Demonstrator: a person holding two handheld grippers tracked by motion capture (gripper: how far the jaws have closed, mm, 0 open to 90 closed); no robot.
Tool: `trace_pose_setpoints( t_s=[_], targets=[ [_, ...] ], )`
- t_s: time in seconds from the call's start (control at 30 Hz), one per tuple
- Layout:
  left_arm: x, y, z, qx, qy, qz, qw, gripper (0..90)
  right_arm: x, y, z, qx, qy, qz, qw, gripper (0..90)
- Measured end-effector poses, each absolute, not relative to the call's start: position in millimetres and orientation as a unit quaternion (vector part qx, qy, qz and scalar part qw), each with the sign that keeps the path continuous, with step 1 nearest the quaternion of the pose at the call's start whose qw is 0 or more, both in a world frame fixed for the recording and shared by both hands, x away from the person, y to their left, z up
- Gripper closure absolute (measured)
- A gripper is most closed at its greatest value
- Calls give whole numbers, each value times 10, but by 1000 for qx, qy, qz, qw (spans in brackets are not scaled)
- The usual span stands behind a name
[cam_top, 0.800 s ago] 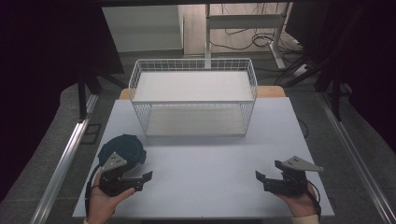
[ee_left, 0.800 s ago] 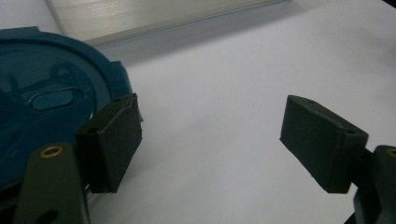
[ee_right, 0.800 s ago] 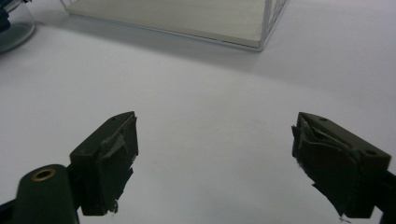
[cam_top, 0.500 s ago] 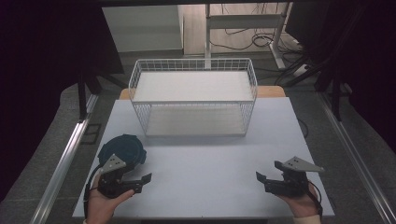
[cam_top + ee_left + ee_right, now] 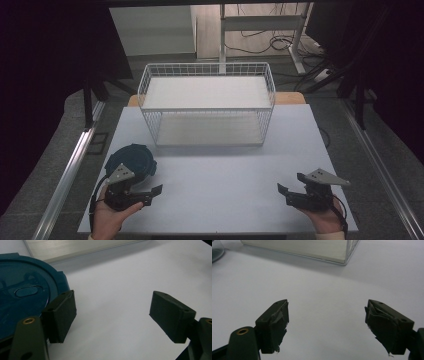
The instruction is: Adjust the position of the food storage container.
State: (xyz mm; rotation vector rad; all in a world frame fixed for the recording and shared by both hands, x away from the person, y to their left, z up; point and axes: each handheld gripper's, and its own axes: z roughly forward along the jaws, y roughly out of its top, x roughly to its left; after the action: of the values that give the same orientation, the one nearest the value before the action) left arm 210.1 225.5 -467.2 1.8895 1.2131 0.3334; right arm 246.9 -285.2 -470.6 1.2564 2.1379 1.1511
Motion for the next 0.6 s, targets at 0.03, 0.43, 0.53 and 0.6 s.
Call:
trace_pose_setpoints(
  t_s=[0.03,0.43,0.53,0.6],
  targets=[
    [2103,2261,-4668,755,483,134,422,211,2469,-2853,-4707,450,766,412,203,188],
    [2093,2431,-4537,744,493,145,427,224,2476,-2865,-4711,454,765,410,202,191],
    [2111,2549,-4433,742,499,154,420,236,2482,-2868,-4707,453,766,409,201,193],
    [2134,2618,-4345,742,502,163,412,244,2486,-2881,-4700,454,765,409,200,195]
  ],
)
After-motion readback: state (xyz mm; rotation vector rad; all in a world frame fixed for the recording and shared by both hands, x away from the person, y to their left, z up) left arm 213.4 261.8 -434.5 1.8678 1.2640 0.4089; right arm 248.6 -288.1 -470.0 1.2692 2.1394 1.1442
